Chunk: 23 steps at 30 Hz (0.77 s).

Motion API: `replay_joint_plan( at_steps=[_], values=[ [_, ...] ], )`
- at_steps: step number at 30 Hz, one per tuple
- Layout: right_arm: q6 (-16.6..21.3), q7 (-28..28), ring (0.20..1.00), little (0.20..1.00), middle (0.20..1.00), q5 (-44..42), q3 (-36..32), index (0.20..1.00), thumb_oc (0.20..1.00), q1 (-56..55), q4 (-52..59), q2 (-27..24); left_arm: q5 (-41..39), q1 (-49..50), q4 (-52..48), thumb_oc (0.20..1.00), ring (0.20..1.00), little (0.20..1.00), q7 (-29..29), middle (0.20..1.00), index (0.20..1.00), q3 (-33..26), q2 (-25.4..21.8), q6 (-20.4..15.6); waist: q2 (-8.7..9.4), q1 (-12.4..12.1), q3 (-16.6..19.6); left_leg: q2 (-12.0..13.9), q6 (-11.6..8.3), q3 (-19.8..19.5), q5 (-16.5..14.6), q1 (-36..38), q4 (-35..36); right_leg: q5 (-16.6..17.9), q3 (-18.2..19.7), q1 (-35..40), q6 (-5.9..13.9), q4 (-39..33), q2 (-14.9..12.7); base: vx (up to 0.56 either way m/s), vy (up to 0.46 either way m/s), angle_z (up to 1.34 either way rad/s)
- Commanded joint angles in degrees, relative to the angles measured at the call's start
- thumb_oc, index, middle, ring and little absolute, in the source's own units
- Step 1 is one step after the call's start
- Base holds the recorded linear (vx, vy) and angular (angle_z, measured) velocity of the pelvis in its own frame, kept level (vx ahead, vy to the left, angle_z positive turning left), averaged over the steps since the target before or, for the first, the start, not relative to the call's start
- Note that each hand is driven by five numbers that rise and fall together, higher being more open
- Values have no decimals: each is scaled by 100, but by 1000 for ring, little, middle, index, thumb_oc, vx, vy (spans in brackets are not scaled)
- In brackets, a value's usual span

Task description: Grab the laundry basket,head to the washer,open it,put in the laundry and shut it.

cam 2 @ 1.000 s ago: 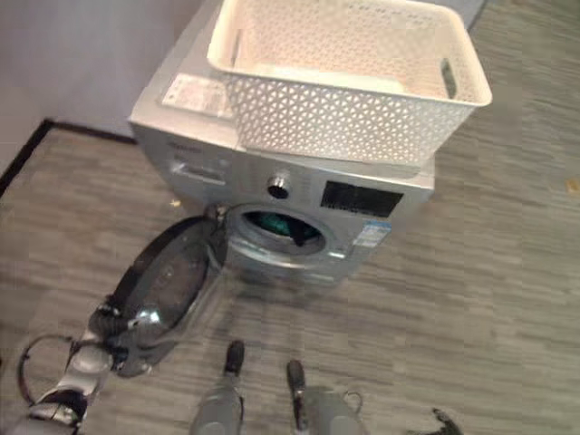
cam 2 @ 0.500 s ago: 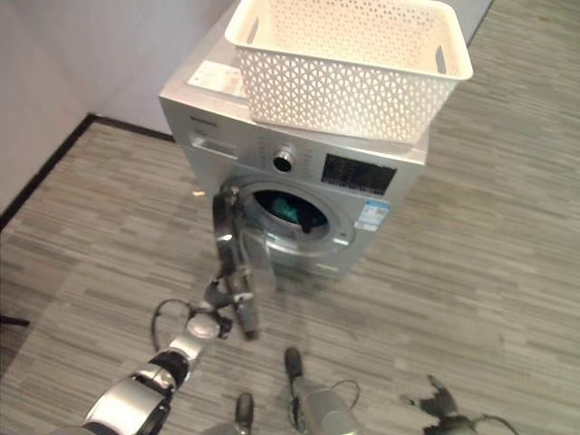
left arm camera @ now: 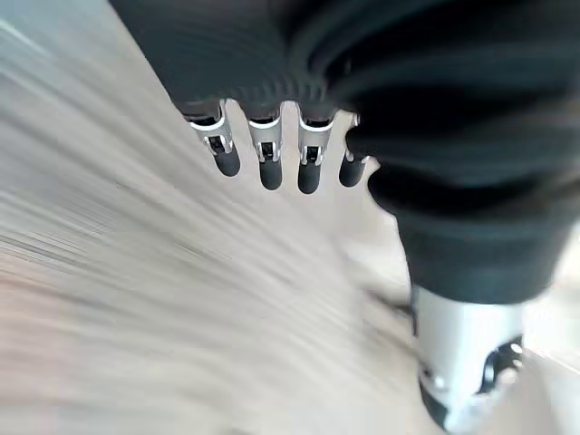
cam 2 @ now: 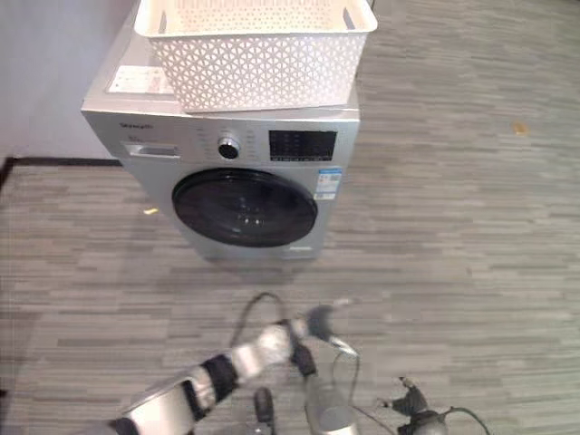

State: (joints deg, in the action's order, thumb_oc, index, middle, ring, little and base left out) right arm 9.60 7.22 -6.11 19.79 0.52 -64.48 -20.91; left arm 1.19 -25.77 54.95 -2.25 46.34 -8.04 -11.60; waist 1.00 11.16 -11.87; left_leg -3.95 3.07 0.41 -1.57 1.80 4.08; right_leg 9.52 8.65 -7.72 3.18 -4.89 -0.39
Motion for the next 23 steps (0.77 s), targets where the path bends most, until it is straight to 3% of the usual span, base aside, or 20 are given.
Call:
replay_joint_plan(
  at_steps=[1, 2, 3, 4, 6, 7, 14, 18, 22, 23],
  values=[
    [6, -40, 1000, 1000, 1000, -190, -236, 1000, 1000, -91, -271, -175, 376, 305, 273, 1000, 1000, 1000, -160, 1000, 1000, -540, -34, 90, 241, -340, 341, 233, -255, -361, 31, -313, -56, -229, 164, 87, 371, 56, -282, 31, -36, 14],
    [-12, -74, 1000, 1000, 1000, -213, -324, 1000, 1000, -131, -319, -164, 315, 545, 428, 1000, 1000, 1000, -194, 1000, 1000, -924, -211, 123, 210, -404, 355, 248, -257, -391, 25, -241, -29, -254, 126, 167, 364, 38, -289, 7, -26, 32],
    [-12, -74, 1000, 1000, 1000, -214, -321, 1000, 1000, -128, -319, -161, 315, 545, 427, 1000, 1000, 1000, -194, 1000, 1000, -926, -216, 123, 218, -399, 371, 241, -259, -391, 46, -265, -24, -240, 127, 144, 365, 34, -296, 55, -19, 36],
    [-42, -165, 1000, 1000, 1000, -221, -472, 1000, 1000, -178, -407, -163, 266, 962, 778, 1000, 1000, 1000, -232, 1000, 1000, -1543, -485, 170, 183, -520, 448, 257, -274, -423, 57, -204, -13, -244, 68, 224, 353, 1, -313, 51, -18, 31],
    [-39, -250, 1000, 1000, 1000, -185, -542, 1000, 1000, -185, -414, -173, 343, 1309, 1039, 1000, 1000, 1000, -310, 1000, 1000, -2078, -781, 155, 163, -615, 550, 272, -280, -452, 48, -152, -13, -268, 12, 293, 347, -11, -333, 60, -15, 17],
    [-39, -250, 1000, 1000, 1000, -185, -536, 1000, 1000, -186, -414, -172, 345, 1316, 1035, 1000, 1000, 1000, -310, 1000, 1000, -2083, -784, 155, 164, -608, 549, 273, -280, -454, 46, -146, -12, -271, 9, 300, 347, -11, -333, 50, -7, 17],
    [99, -543, 1000, 1000, 1000, -865, -1084, 1000, 1000, -427, -96, -107, -659, 2529, 841, 1000, 1000, 1000, -482, 1000, 1000, -3775, -1174, 18, 126, -849, 780, 302, -328, -564, 63, -29, 16, -341, -186, 489, 345, -11, -412, 51, -2, 10],
    [164, -862, 1000, 1000, 1000, -1270, -1034, 1000, 1000, -507, 444, -70, -1329, 3005, 230, 1000, 1000, 1000, -416, 1000, 1000, -4179, -1139, -118, 108, -972, 844, 309, -348, -748, 87, 32, 38, -434, -371, 655, 315, -11, -454, 55, 13, 12],
    [248, -1079, 1000, 1000, 1000, -1552, -979, 1000, 1000, -711, 1370, -213, -1453, 3294, -532, 1000, 1000, 1000, -409, 1000, 1000, -4240, -1186, -157, 116, -988, 854, 324, -375, -890, 124, 27, 50, -517, -493, 696, 294, 50, -450, 12, -5, 37],
    [226, -1238, 1000, 1000, 1000, -2327, -1194, 1000, 1000, -955, 1722, -114, -1722, 3485, -1127, 1000, 1000, 1000, -336, 1000, 1000, -4191, -1154, -170, 123, -999, 843, 348, -396, -969, 155, 9, 43, -626, -628, 696, 270, 205, -447, 4, -14, 12]
  ],
)
